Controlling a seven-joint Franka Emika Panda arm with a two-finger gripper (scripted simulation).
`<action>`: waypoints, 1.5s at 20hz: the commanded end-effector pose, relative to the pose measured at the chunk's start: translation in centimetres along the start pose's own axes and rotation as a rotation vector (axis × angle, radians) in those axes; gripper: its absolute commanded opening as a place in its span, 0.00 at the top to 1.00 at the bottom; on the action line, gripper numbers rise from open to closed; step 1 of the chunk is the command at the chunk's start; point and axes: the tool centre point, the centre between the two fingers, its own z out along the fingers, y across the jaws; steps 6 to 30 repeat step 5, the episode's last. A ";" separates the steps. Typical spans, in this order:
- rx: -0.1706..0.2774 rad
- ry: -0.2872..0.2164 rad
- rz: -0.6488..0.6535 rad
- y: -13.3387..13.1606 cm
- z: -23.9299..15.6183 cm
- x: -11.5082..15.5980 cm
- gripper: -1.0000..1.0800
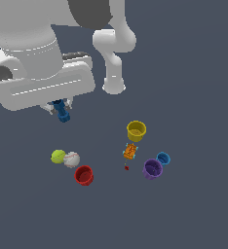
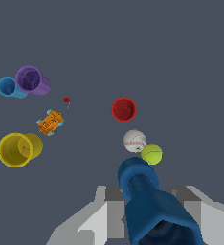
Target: Pick up a designated object from a clutter of objects.
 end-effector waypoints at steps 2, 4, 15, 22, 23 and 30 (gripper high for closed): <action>0.000 0.000 0.000 0.1 -0.5 0.3 1.00; 0.000 0.000 0.000 0.2 -0.6 0.4 1.00; 0.000 0.000 0.000 0.2 -0.6 0.4 1.00; 0.000 0.000 0.000 0.2 -0.6 0.4 1.00; 0.000 0.000 0.000 0.2 -0.6 0.4 1.00; 0.000 0.000 0.000 0.2 -0.6 0.4 1.00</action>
